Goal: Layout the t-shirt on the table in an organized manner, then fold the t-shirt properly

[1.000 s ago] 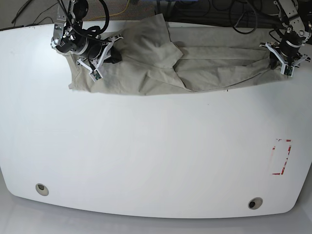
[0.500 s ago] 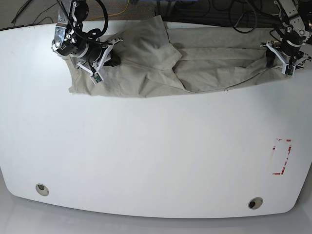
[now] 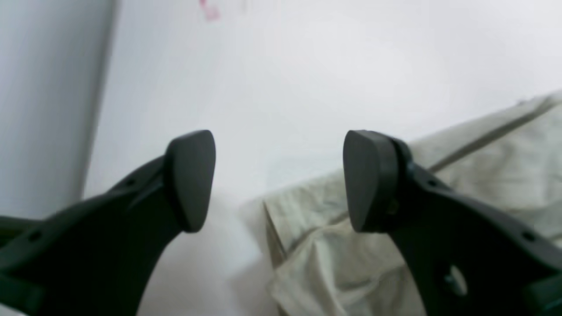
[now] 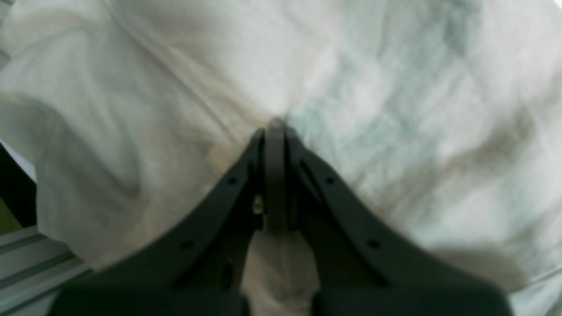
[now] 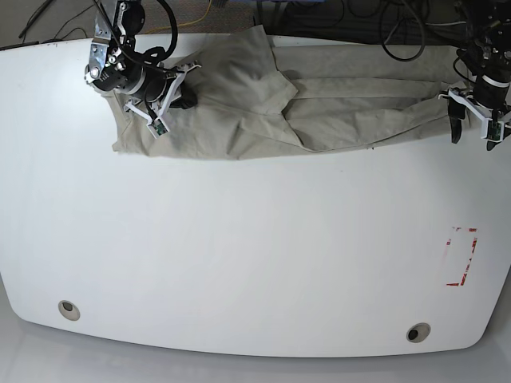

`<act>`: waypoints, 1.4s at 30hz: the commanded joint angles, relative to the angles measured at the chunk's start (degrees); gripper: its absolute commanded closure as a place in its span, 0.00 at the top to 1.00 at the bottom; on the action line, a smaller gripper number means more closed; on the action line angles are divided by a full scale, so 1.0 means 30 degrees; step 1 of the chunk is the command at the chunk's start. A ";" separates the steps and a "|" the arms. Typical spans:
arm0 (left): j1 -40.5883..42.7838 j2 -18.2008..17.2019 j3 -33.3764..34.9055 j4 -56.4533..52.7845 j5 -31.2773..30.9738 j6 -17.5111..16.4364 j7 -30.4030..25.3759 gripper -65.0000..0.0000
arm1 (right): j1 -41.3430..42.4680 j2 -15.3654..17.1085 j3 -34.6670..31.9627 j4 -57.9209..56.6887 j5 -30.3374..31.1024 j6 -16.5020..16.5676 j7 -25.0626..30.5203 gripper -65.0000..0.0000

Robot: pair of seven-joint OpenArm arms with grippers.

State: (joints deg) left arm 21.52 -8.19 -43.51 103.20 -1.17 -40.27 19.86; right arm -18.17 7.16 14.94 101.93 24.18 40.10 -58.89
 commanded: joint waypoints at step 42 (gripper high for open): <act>0.2336 0.0047 0.2238 -0.3820 0.1958 0.0090 0.0165 0.00 | 0.0358 0.0119 0.0134 0.0089 -0.0311 -0.0032 -0.0134 0.00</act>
State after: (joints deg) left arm 28.38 -7.27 -37.65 93.08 3.01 -39.70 18.57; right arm -17.34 7.14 14.98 101.82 23.94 40.10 -59.13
